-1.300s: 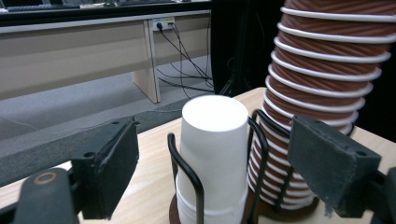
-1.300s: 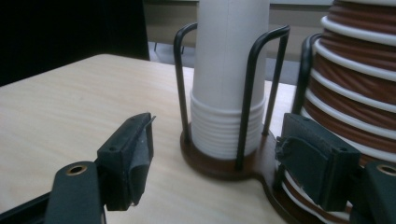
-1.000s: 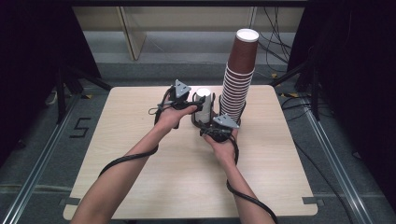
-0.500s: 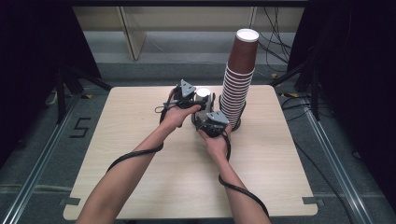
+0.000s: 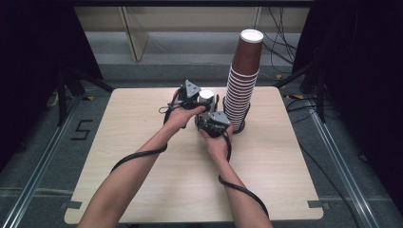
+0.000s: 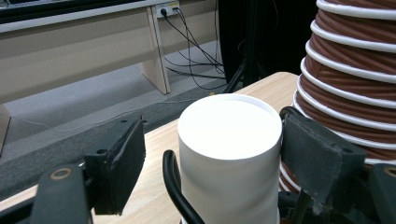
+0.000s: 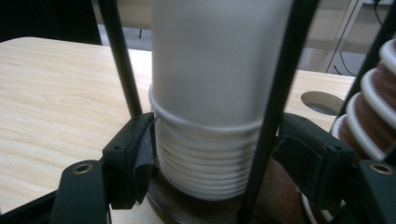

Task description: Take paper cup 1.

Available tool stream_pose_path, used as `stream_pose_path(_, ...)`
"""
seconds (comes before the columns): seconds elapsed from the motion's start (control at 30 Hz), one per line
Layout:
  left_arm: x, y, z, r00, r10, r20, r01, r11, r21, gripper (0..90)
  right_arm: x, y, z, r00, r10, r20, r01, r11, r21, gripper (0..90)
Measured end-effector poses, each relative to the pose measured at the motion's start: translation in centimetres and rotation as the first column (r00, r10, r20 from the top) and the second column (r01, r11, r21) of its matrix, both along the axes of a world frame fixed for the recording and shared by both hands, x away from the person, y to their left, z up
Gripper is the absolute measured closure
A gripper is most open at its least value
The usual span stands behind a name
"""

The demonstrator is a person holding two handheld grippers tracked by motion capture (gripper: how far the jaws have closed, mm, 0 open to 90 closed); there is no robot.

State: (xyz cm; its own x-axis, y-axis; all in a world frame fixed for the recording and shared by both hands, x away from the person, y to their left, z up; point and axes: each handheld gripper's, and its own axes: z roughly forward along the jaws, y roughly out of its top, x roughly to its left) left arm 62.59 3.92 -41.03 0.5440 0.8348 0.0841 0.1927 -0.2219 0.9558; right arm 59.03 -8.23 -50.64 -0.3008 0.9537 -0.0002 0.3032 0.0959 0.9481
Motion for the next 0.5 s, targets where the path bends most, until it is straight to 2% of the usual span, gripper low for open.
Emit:
stream_pose_path(0.03,0.02,-0.04,-0.02,1.0000,0.000,-0.001,0.000,1.0000,-0.003,22.4,-0.09,0.04,0.07,0.9999,-0.003,-0.015,0.003,1.000,0.000,28.0)
stream_pose_path(0.2,0.09,-0.04,-0.27,0.9998,-0.007,-0.017,0.006,0.9998,-0.019,22.9,-0.10,0.03,0.13,0.9997,-0.012,-0.020,0.012,1.000,-0.010,29.7)
stream_pose_path(0.27,0.13,0.00,-0.29,0.9998,-0.008,-0.019,0.007,0.9997,-0.023,23.0,-0.10,0.01,0.13,0.9997,-0.012,-0.020,0.012,1.000,-0.014,29.8)
stream_pose_path(0.3,0.17,0.05,-0.29,0.9998,-0.009,-0.020,0.008,0.9997,-0.022,23.1,0.05,0.12,-0.01,1.0000,-0.008,-0.002,0.008,1.000,0.000,30.1)
stream_pose_path(0.37,0.24,0.13,-0.24,0.9997,-0.013,-0.021,0.013,0.9995,-0.029,23.4,0.00,0.14,0.05,0.9999,-0.003,-0.011,0.004,1.000,0.009,30.2)
stream_pose_path(0.5,0.25,0.13,-0.12,0.9996,-0.016,-0.023,0.015,0.9993,-0.034,24.4,0.04,0.09,0.02,0.9999,-0.011,-0.005,0.011,1.000,-0.006,30.4)
